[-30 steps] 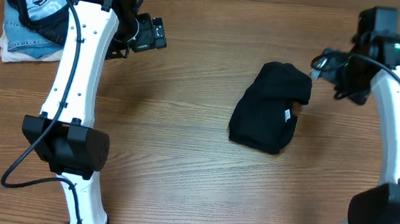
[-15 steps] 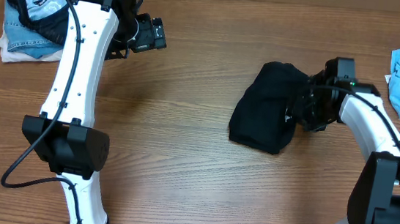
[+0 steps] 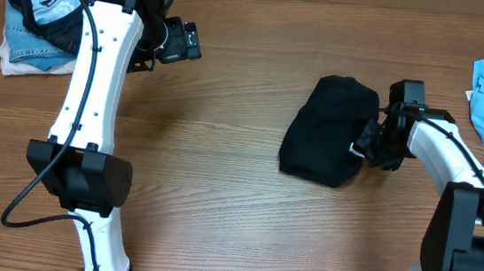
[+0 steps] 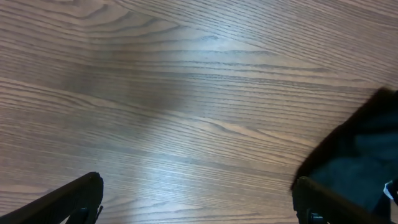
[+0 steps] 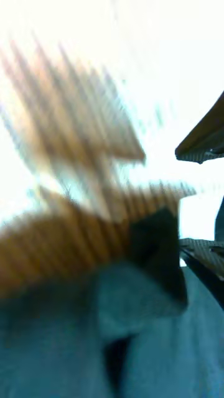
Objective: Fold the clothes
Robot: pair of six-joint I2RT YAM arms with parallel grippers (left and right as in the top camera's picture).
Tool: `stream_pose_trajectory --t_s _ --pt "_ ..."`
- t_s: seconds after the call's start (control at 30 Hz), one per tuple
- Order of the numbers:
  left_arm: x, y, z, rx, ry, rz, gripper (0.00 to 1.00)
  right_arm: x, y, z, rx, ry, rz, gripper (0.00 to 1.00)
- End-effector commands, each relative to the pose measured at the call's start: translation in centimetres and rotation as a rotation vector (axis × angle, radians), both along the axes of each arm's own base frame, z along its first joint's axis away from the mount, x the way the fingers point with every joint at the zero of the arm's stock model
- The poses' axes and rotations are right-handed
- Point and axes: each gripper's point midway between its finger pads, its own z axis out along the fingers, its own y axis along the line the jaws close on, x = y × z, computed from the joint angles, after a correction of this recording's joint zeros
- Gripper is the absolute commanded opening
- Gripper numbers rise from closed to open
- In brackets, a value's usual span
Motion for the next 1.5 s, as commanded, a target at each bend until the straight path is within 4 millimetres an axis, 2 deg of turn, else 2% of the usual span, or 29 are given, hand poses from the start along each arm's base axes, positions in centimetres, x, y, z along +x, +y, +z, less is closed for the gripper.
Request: stream_pose_trajectory --t_s 0.0,0.1,0.2,0.3,0.43,0.5,0.53,0.63,0.7,0.83,0.93,1.0,1.23,1.3,1.4,1.47 --pt "0.0 -0.3 -0.6 0.014 0.012 -0.033 1.0 -0.6 -1.1 0.3 -0.054 0.033 -0.056 0.45" --pt "0.0 -0.3 -0.6 0.014 0.013 -0.033 1.0 -1.5 -1.8 0.3 -0.087 0.071 -0.119 0.41" --pt "-0.1 -0.3 -0.6 0.014 0.016 -0.033 1.0 -1.8 -2.8 1.2 -0.144 0.097 -0.186 0.4" --pt "-0.1 -0.2 -0.6 0.016 0.017 -0.037 1.0 -1.3 -3.3 3.5 -0.171 0.105 -0.23 0.39" --pt "-0.1 -0.2 -0.6 0.016 0.018 -0.037 1.0 0.7 -3.2 7.9 -0.153 0.042 -0.232 0.37" --pt "-0.1 -0.2 -0.6 0.016 0.018 -0.037 1.0 2.1 -2.2 9.9 -0.094 -0.014 -0.193 0.37" --pt "-0.1 -0.2 -0.6 0.016 0.018 -0.037 1.0 3.1 -0.9 11.2 -0.027 -0.064 -0.116 0.38" --pt "0.0 -0.3 -0.6 0.015 0.013 -0.037 1.0 4.8 1.7 12.8 0.099 -0.158 0.061 0.38" --pt "0.0 -0.3 -0.6 0.015 0.011 -0.037 1.0 4.9 1.7 12.1 0.1 -0.153 0.077 0.37" --pt "-0.1 -0.2 -0.6 0.015 0.017 -0.038 1.0 4.0 1.7 8.2 0.1 -0.076 0.075 0.38" --pt "-0.1 -0.3 -0.6 0.015 0.015 -0.038 1.0 3.3 1.9 5.4 0.11 -0.049 0.074 0.47" --pt "-0.1 -0.3 -0.6 0.015 0.015 -0.037 1.0 3.3 2.0 4.1 0.117 -0.056 0.071 0.49" --pt "-0.1 -0.2 -0.6 0.015 0.016 -0.038 1.0 4.3 2.0 1.7 0.123 -0.108 0.042 0.49" --pt "-0.1 -0.2 -0.6 0.016 0.016 -0.038 1.0 4.9 1.3 1.2 0.083 -0.121 0.036 0.45" --pt "-0.1 -0.1 -0.7 0.019 0.018 -0.044 1.0 5.5 -0.5 0.8 -0.012 -0.13 -0.015 0.31" --pt "-0.2 -0.1 -0.7 0.023 0.018 -0.057 1.0 5.7 -1.5 0.7 -0.064 -0.137 -0.041 0.26"
